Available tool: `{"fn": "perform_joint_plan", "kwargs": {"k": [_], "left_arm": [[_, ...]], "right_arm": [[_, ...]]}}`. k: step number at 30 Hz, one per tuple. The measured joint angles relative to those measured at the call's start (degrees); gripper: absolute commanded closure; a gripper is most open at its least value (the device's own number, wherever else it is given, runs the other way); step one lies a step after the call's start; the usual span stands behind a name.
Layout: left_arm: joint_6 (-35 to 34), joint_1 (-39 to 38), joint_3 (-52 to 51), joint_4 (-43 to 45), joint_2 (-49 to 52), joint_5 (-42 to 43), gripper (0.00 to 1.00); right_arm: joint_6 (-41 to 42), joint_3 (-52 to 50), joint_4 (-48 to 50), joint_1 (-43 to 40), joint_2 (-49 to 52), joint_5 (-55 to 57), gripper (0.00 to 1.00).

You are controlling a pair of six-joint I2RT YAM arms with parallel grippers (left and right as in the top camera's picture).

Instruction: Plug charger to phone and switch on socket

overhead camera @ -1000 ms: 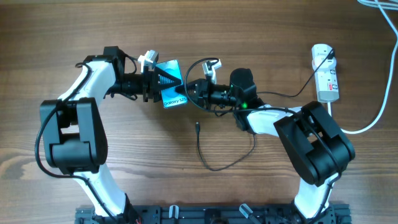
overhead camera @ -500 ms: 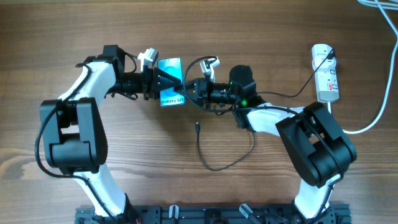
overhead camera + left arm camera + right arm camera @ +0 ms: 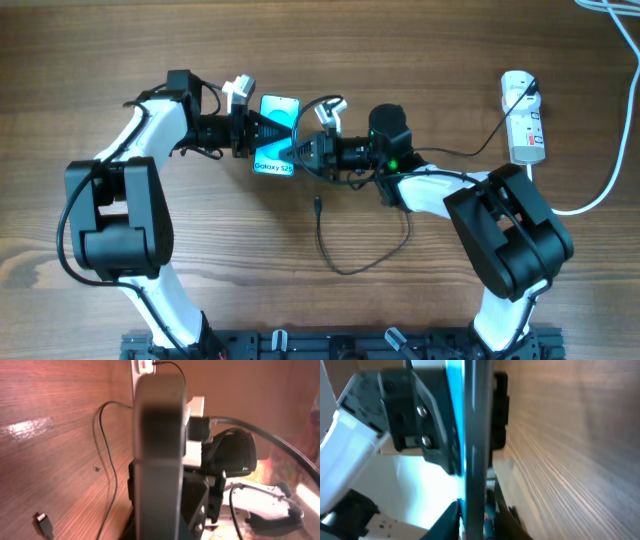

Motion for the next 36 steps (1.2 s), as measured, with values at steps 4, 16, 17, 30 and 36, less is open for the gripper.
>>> {"fn": "perform_joint_plan", "kwargs": {"k": [4,16,17,30,36], "left_arm": [[-2.7,-0.2,0.3,-10.0,0.0,-0.2,0.96],[-4.1,-8.8,0.5,-38.3,0.0,-14.5,0.96],[-4.0,-10.1,0.5,-40.1,0.0,-14.4,0.96],[-27.4,-19.8,0.4,-43.7,0.0,-13.6,0.96],[-38.8,-19.8,0.4,-43.8,0.0,-7.7,0.96]], "right_arm": [[-0.3,-0.4,5.6,-2.9,0.5,-6.1,0.07],[-23.3,-0.8,-30.1,-14.5,0.6,-4.1,0.0],[-26.6,-0.9,-34.5,-14.4,0.6,-2.4,0.0],[-37.4,1.6,-51.1,-14.0,-2.7,13.5,0.0],[-37.4,1.6,-51.1,-14.0,-2.8,14.0,0.0]]}}
